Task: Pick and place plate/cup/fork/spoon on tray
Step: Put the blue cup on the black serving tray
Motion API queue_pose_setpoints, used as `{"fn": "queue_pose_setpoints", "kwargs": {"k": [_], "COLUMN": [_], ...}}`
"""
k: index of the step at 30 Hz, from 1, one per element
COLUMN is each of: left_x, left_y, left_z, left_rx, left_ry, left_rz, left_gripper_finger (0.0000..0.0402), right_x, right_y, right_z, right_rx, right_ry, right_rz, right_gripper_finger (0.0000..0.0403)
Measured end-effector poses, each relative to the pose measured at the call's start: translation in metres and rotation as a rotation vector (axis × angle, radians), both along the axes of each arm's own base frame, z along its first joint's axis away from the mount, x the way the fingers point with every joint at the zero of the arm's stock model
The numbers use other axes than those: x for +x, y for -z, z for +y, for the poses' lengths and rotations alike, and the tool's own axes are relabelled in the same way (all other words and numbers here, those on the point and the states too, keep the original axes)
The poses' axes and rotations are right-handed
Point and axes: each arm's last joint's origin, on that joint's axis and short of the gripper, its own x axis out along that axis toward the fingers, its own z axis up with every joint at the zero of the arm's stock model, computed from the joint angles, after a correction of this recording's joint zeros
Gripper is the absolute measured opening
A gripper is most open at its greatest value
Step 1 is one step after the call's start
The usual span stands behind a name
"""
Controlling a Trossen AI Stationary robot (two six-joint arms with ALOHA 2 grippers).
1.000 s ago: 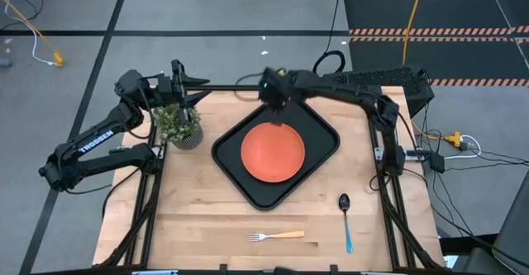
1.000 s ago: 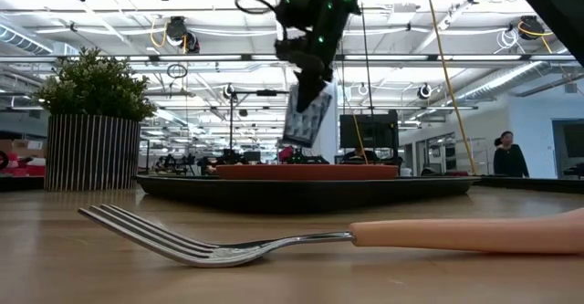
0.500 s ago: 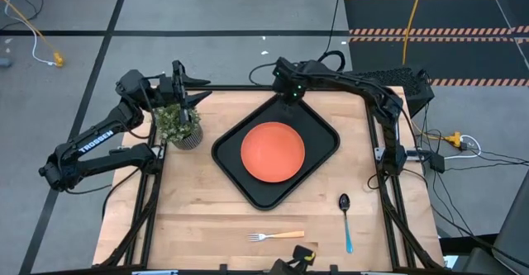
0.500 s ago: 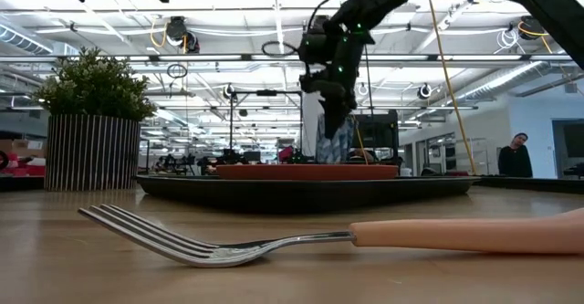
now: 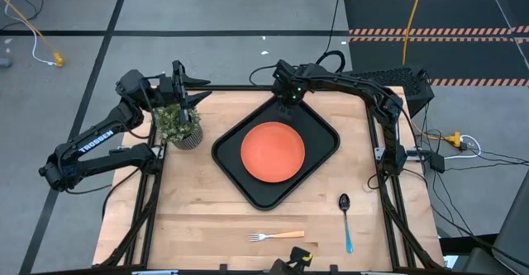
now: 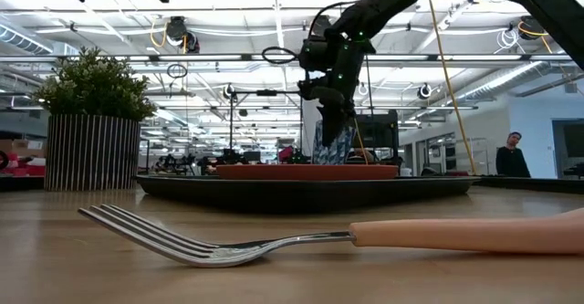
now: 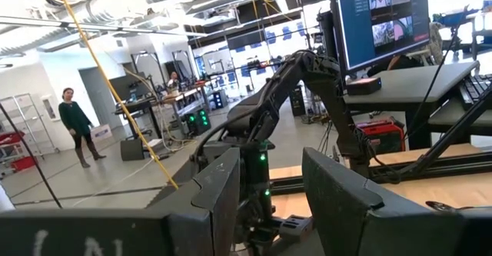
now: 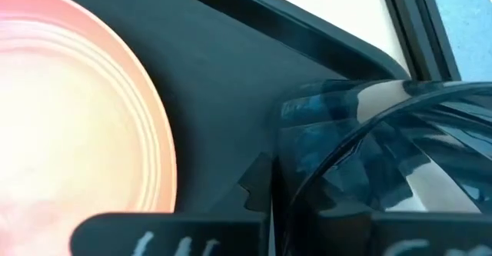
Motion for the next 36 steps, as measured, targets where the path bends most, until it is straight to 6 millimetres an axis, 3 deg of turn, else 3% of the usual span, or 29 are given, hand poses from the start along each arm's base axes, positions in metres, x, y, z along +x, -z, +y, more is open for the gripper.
{"fn": "queue_pose_setpoints", "kwargs": {"k": [14, 26, 36], "left_x": [0.0, 0.0001, 0.0001], "left_y": [0.0001, 0.0006, 0.0006], "left_z": [0.0, 0.0001, 0.0001], "left_rx": [-0.001, -0.005, -0.005], "left_ry": [0.0, 0.0, 0.0], "left_rz": [0.001, 0.005, 0.005], "left_gripper_finger": [0.0145, 0.0145, 0.0145], "right_x": [-0.0006, -0.0008, -0.0007], "right_y": [0.0003, 0.0004, 0.0004], "right_z": [0.0007, 0.001, 0.0009], "right_rx": [0.017, 0.026, 0.027], "right_ry": [0.037, 0.06, 0.067], "right_rz": [0.005, 0.005, 0.004], "right_gripper_finger": [0.0008, 0.0065, 0.0081]}}
